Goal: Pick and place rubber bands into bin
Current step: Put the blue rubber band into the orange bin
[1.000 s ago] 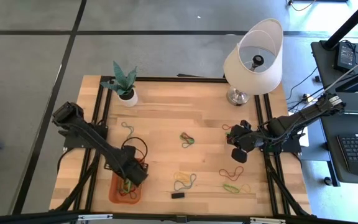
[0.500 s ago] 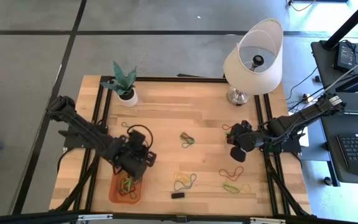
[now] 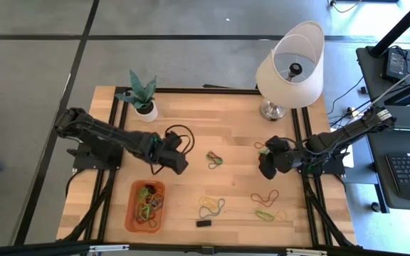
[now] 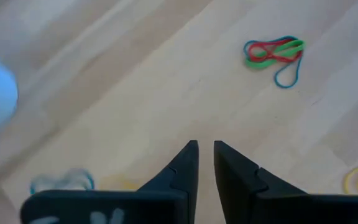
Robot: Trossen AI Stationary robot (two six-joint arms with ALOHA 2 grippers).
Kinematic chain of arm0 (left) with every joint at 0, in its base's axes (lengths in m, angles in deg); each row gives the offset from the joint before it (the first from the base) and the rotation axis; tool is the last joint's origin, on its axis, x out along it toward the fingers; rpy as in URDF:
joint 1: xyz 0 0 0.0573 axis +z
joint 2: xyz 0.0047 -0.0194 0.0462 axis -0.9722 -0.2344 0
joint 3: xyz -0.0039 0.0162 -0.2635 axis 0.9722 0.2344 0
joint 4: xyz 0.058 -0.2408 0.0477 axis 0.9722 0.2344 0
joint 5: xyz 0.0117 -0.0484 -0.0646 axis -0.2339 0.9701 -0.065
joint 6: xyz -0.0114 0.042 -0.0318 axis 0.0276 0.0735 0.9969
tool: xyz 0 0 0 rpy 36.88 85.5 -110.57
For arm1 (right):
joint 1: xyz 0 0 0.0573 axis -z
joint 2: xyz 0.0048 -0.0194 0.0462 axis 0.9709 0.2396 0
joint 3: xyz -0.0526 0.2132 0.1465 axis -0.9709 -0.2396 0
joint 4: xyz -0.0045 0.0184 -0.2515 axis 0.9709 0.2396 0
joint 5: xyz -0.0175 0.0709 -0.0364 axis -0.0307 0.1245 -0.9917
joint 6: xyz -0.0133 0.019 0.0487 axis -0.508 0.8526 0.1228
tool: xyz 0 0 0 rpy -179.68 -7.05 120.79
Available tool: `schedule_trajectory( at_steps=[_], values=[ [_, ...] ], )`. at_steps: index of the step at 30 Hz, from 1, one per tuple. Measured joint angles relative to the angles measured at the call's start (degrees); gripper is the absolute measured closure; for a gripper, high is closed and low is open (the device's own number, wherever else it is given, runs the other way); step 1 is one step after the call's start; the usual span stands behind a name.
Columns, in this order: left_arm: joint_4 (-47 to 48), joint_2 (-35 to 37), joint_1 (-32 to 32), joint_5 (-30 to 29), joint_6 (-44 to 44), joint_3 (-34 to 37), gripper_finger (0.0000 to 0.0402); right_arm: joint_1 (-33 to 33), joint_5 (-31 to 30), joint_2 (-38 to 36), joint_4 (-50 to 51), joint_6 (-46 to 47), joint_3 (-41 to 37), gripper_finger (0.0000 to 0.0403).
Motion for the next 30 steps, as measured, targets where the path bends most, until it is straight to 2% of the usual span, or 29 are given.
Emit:
schedule_trajectory(
  at_steps=[6,9,13,18,23,27,30],
  values=[
    [-5.4,0.0,3.9,0.2,-17.2,0.0,0.0396,-1.0,0.0,3.7,-6.8,2.9,0.0,0.0402],
    [-8.2,0.0,5.7,2.1,-25.0,0.0,0.0398,-3.1,0.0,6.9,-9.8,7.0,0.0,0.0402],
    [-10.5,0.0,7.8,7.4,-34.4,0.0,0.04,-8.6,-0.1,10.2,-12.7,15.3,0.0,0.0402],
    [-10.4,0.0,10.1,10.8,-42.0,0.0,0.04,-18.6,-6.7,11.0,-14.7,21.8,0.0,0.0402],
    [-10.4,0.0,12.2,16.4,-42.4,0.0,0.04,-25.5,-7.2,10.2,-10.1,26.3,0.0,0.0402],
    [-10.4,0.0,13.1,16.7,-39.4,0.0,0.0399,-28.1,-7.8,8.6,-0.4,30.7,0.0,0.0402],
    [-10.4,0.0,13.1,16.7,-36.0,0.0,0.0399,-28.7,-8.6,4.9,3.9,29.0,0.0,0.0402]
  ],
)
